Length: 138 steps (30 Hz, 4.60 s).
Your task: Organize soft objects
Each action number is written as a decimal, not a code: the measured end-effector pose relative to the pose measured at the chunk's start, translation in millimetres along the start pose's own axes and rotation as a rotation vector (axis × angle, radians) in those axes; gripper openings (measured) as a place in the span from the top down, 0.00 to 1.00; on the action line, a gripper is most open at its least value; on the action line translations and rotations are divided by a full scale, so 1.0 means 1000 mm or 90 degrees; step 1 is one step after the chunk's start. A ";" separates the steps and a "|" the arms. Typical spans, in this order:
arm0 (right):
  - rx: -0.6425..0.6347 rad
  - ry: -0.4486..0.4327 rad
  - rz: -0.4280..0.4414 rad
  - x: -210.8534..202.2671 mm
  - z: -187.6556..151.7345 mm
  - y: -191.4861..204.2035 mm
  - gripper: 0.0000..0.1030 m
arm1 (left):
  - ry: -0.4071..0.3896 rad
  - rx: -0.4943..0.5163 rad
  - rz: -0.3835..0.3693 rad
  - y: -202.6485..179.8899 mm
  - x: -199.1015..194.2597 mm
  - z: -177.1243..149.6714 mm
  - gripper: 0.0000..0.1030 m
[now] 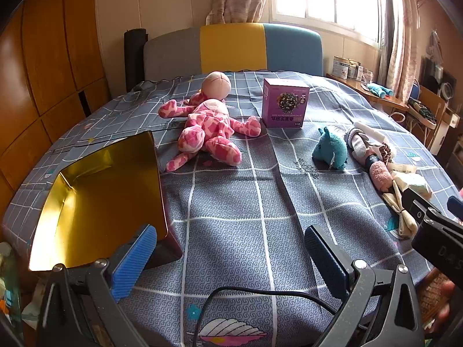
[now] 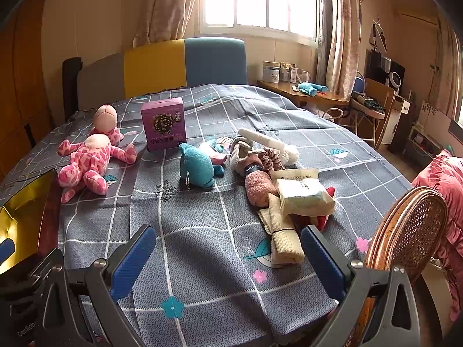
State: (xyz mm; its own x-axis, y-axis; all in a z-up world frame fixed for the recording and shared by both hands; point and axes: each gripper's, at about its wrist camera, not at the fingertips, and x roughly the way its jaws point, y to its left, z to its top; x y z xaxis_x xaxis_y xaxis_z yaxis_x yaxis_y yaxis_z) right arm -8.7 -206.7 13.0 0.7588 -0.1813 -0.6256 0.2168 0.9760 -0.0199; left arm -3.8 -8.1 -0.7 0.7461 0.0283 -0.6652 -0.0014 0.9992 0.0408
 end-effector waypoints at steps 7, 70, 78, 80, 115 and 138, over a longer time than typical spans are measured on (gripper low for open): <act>-0.006 -0.001 0.004 -0.001 0.000 0.002 0.00 | -0.003 0.001 0.001 0.000 -0.001 0.001 0.00; 0.149 0.041 0.051 -0.006 0.050 -0.143 0.00 | 0.076 0.107 -0.231 -0.047 0.034 0.069 0.02; 0.146 0.041 0.012 -0.016 0.049 -0.191 0.00 | 0.165 0.147 -0.352 -0.120 0.067 0.082 0.17; 0.157 0.041 0.013 -0.015 0.048 -0.198 0.00 | 0.188 0.186 -0.382 -0.149 0.071 0.074 0.31; 0.027 0.355 0.096 0.163 0.087 -0.126 0.13 | 0.185 0.201 -0.326 -0.109 0.100 0.015 0.63; -0.126 0.304 0.194 0.104 0.055 -0.020 0.40 | 0.176 0.113 -0.337 -0.066 0.104 -0.005 0.64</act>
State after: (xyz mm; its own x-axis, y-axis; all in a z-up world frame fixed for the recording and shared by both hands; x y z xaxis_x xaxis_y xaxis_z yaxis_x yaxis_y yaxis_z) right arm 99.6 -251.2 -9.0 0.3985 0.1396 -0.9065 -0.1199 0.9878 0.0994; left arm 70.1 -70.6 -76.4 0.4157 -0.4398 -0.7961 0.4501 0.8601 -0.2401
